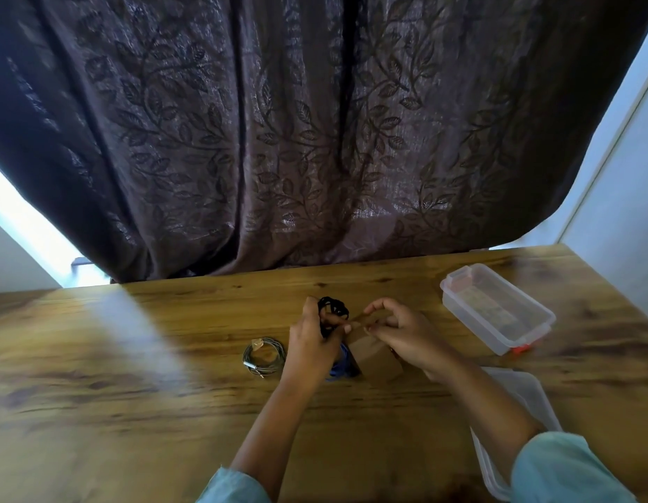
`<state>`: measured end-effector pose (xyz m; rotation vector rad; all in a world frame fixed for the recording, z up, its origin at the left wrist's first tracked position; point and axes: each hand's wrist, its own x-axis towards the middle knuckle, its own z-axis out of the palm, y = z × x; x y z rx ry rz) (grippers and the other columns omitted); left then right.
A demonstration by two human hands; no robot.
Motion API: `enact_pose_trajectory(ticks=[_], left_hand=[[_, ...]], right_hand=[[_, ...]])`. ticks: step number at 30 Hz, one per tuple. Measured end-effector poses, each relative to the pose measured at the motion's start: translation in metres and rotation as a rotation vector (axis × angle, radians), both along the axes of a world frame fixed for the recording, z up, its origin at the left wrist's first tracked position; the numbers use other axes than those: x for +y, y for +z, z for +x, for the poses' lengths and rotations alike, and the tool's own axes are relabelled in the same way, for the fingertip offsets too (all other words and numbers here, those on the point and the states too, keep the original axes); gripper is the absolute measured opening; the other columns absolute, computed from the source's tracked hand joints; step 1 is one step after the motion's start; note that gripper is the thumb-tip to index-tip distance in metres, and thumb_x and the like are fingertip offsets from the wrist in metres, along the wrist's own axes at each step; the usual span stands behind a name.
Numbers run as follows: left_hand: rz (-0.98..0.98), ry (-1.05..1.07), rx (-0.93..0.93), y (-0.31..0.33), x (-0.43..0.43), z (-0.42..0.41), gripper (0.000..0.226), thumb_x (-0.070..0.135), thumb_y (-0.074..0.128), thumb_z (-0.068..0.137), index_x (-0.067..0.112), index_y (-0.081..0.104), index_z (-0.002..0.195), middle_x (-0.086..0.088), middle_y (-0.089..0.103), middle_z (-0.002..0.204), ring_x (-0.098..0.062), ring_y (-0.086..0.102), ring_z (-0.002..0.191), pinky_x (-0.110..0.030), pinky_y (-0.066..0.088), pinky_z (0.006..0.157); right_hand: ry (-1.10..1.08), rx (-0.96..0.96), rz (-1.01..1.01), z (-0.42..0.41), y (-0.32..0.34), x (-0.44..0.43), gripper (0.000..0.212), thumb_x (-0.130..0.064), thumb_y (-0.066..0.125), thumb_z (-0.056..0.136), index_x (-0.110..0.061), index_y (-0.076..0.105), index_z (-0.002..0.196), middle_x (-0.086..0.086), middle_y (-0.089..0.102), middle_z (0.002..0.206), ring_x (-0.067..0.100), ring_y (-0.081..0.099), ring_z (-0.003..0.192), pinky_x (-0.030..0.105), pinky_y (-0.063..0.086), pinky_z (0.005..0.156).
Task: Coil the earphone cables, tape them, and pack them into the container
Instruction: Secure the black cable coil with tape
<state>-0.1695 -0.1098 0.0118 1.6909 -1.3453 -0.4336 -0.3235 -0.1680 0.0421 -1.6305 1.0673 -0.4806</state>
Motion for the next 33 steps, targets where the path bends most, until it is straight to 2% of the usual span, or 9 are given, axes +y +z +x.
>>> enact_pose_trajectory(ticks=[5, 8, 12, 17, 22, 25, 27, 30, 33], left_hand=[[-0.035, 0.106, -0.002, -0.006, -0.001, -0.004, 0.029, 0.005, 0.069, 0.082, 0.012, 0.044, 0.096, 0.013, 0.066, 0.076, 0.008, 0.061, 0.076, -0.008, 0.044, 0.061], [-0.037, 0.146, -0.004, -0.005, -0.002, -0.006, 0.026, 0.006, 0.066, 0.083, 0.012, 0.044, 0.096, 0.018, 0.062, 0.077, 0.013, 0.056, 0.071, -0.011, 0.042, 0.059], [-0.029, 0.183, 0.023, -0.006, -0.006, -0.009, 0.025, 0.004, 0.064, 0.084, 0.012, 0.044, 0.097, 0.019, 0.061, 0.080, 0.009, 0.055, 0.074, -0.023, 0.043, 0.063], [-0.014, 0.236, 0.152, -0.006, -0.014, -0.012, 0.025, 0.002, 0.062, 0.084, 0.013, 0.041, 0.093, 0.013, 0.065, 0.083, -0.002, 0.059, 0.082, -0.032, 0.046, 0.070], [0.003, 0.149, 0.078, 0.001, -0.018, -0.014, 0.025, 0.005, 0.059, 0.086, 0.017, 0.039, 0.093, 0.013, 0.063, 0.087, -0.008, 0.058, 0.081, -0.029, 0.042, 0.067], [-0.009, 0.132, 0.012, 0.002, -0.020, -0.017, 0.022, 0.008, 0.058, 0.088, 0.015, 0.039, 0.096, 0.013, 0.060, 0.089, -0.005, 0.053, 0.079, -0.023, 0.034, 0.064], [-0.040, 0.102, -0.039, 0.003, -0.022, -0.018, 0.022, 0.008, 0.059, 0.088, 0.014, 0.039, 0.097, 0.010, 0.061, 0.091, -0.003, 0.052, 0.079, -0.019, 0.032, 0.062], [-0.047, 0.036, -0.105, 0.005, -0.023, -0.016, 0.024, 0.008, 0.060, 0.088, 0.013, 0.039, 0.100, 0.011, 0.061, 0.092, -0.001, 0.052, 0.079, -0.016, 0.032, 0.059], [-0.007, 0.002, -0.076, 0.008, -0.026, -0.009, 0.026, 0.012, 0.061, 0.088, 0.016, 0.039, 0.101, 0.015, 0.058, 0.090, -0.005, 0.056, 0.083, -0.022, 0.044, 0.069]], right_hand=[[0.026, 0.009, 0.008, -0.002, 0.000, 0.000, 0.015, -0.023, 0.061, 0.092, -0.033, 0.058, 0.103, 0.012, 0.070, 0.094, 0.021, 0.056, 0.077, 0.033, 0.041, 0.068], [0.030, 0.033, -0.013, -0.001, 0.000, 0.003, 0.018, -0.024, 0.060, 0.093, -0.031, 0.057, 0.109, 0.000, 0.068, 0.095, 0.011, 0.059, 0.078, 0.024, 0.044, 0.068], [0.015, 0.008, 0.018, -0.002, 0.001, 0.006, 0.019, -0.021, 0.059, 0.093, -0.032, 0.056, 0.109, -0.004, 0.069, 0.097, 0.006, 0.061, 0.084, 0.020, 0.046, 0.068], [-0.072, -0.068, 0.131, -0.003, -0.005, 0.011, 0.025, -0.018, 0.059, 0.093, -0.034, 0.053, 0.112, -0.003, 0.068, 0.098, 0.017, 0.064, 0.095, 0.029, 0.050, 0.076], [-0.141, -0.227, 0.320, -0.009, -0.011, 0.016, 0.042, -0.009, 0.060, 0.092, -0.035, 0.046, 0.122, 0.006, 0.071, 0.101, 0.021, 0.067, 0.098, 0.052, 0.052, 0.090], [-0.152, -0.229, 0.324, -0.010, -0.013, 0.019, 0.051, -0.008, 0.063, 0.089, -0.037, 0.043, 0.126, 0.009, 0.070, 0.103, 0.025, 0.065, 0.102, 0.055, 0.052, 0.090], [-0.162, -0.229, 0.336, -0.011, -0.015, 0.019, 0.055, -0.007, 0.064, 0.088, -0.036, 0.041, 0.129, 0.009, 0.069, 0.103, 0.025, 0.065, 0.101, 0.053, 0.053, 0.088], [-0.159, -0.269, 0.380, -0.018, -0.013, 0.017, 0.056, -0.006, 0.065, 0.087, -0.033, 0.040, 0.130, 0.006, 0.068, 0.097, 0.019, 0.067, 0.093, 0.041, 0.059, 0.080], [-0.119, -0.255, 0.394, -0.030, -0.013, 0.011, 0.043, -0.020, 0.066, 0.088, -0.032, 0.047, 0.125, 0.005, 0.067, 0.099, 0.018, 0.067, 0.090, 0.036, 0.058, 0.081]])
